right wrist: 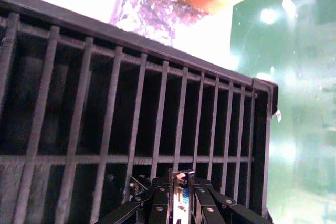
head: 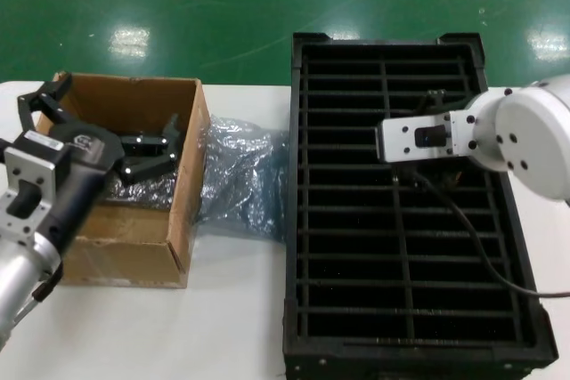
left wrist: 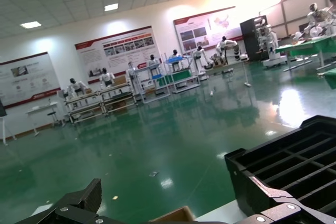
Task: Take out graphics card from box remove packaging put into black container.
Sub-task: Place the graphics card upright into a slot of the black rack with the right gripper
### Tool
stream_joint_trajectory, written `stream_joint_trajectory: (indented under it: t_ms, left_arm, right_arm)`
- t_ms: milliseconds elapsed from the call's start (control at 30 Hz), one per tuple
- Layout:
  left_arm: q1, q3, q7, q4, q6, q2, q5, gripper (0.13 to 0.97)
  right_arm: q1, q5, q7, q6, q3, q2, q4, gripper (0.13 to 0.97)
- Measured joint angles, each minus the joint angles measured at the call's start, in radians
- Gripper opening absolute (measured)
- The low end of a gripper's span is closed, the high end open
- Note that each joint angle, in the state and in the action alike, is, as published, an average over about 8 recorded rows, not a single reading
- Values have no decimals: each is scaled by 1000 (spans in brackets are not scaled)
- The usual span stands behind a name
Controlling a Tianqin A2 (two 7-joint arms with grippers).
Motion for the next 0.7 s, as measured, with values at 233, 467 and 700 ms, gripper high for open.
stream_joint_trajectory:
  t_ms: [233, 467, 700]
  left_arm:
    - [-21, 35, 39, 13, -43, -14, -55, 966]
    - [-40, 49, 70, 34, -61, -10, -86, 966]
    - [-59, 57, 95, 47, -66, 1, -102, 966]
  right_arm:
    - [36, 75, -46, 80, 1, 6, -119, 179]
    - [62, 128, -74, 133, -9, 19, -217, 179]
    - [56, 146, -65, 156, -19, 41, -236, 179]
